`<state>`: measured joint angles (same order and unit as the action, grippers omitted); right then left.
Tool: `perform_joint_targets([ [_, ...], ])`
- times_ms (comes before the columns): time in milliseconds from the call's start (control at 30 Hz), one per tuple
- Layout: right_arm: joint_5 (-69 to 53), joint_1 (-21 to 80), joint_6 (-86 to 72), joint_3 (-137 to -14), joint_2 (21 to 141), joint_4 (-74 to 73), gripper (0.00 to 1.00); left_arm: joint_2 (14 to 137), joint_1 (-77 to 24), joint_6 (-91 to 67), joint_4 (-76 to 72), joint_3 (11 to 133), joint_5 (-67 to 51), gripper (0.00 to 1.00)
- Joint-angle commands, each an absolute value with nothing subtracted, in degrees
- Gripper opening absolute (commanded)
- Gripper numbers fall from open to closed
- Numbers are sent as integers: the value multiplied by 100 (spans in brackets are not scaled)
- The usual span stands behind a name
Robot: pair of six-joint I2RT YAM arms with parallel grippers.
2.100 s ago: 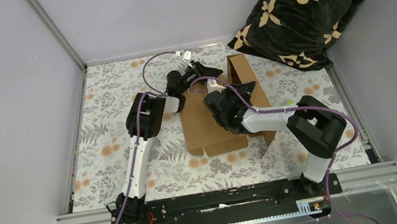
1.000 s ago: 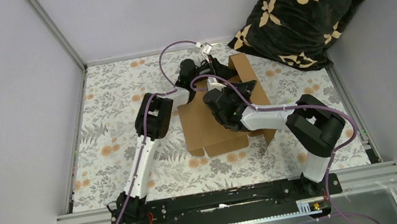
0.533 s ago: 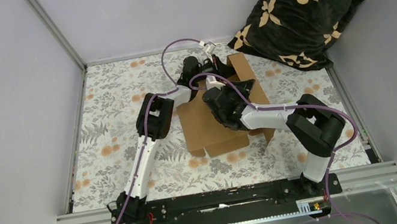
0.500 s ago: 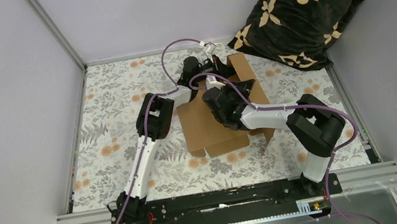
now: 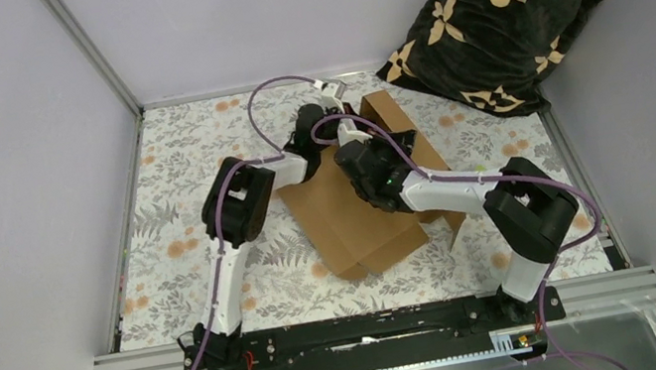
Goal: Fold the paper box
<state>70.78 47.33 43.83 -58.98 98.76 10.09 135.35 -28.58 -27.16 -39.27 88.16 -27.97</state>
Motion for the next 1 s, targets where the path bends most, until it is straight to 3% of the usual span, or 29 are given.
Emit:
perform_joint_targets([
  [0, 5357, 4828, 3052, -5641, 9955, 484, 0, 13024, -3043, -2917, -3103, 8002, -2055, 6],
  [333, 5239, 4903, 2584, -5581, 9818, 280, 1, 12235, -3558, -2590, -3729, 6521, -530, 6],
  [767, 5142, 4952, 2478, -5715, 9411, 99, 9, 11769, -3864, -2525, -4524, 5592, 227, 10],
  [967, 5102, 4974, 2364, -5761, 9156, 34, 26, 11628, -3884, -2514, -4873, 5221, 294, 15],
])
